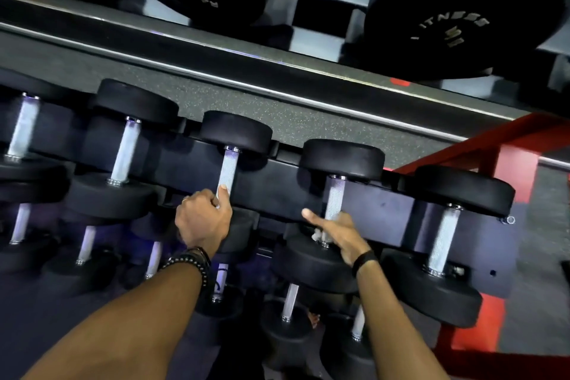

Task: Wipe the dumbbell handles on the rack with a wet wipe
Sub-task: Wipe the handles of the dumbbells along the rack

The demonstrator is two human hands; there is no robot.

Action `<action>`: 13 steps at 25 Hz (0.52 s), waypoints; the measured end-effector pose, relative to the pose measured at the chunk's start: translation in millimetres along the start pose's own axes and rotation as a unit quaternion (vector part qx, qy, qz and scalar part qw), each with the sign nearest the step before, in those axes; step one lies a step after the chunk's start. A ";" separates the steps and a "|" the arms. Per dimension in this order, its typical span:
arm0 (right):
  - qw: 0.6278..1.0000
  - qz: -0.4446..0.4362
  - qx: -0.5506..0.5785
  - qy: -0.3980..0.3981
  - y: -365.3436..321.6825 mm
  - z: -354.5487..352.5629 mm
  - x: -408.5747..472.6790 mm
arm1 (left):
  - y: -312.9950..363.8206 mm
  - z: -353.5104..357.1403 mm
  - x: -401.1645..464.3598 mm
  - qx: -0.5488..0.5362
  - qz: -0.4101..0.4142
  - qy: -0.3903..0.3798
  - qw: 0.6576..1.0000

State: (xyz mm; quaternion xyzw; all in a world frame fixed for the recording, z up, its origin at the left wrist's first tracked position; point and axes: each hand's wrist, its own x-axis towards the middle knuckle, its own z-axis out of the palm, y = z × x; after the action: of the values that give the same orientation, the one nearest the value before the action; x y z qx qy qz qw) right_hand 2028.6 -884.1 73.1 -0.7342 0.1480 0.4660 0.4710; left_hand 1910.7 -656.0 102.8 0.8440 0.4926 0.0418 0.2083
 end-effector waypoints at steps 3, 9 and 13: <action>0.989 0.027 0.112 -0.090 -3.5 -6.0 6.8 | 0.0 -0.2 0.2 -0.007 0.002 0.009 1.000; 0.999 -0.035 -0.032 -0.002 2.0 -3.1 8.3 | -1.0 0.3 0.8 -0.004 0.003 0.003 1.000; 0.987 -0.061 -0.147 0.004 7.8 -21.3 -1.8 | -2.6 1.0 1.1 -0.001 0.007 0.005 1.000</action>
State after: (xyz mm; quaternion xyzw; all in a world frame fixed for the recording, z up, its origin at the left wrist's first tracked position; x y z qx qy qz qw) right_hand 2034.2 -906.2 72.9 -0.8048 0.0349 0.4503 0.3851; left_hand 1909.5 -654.3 100.8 0.8468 0.4879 0.0478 0.2066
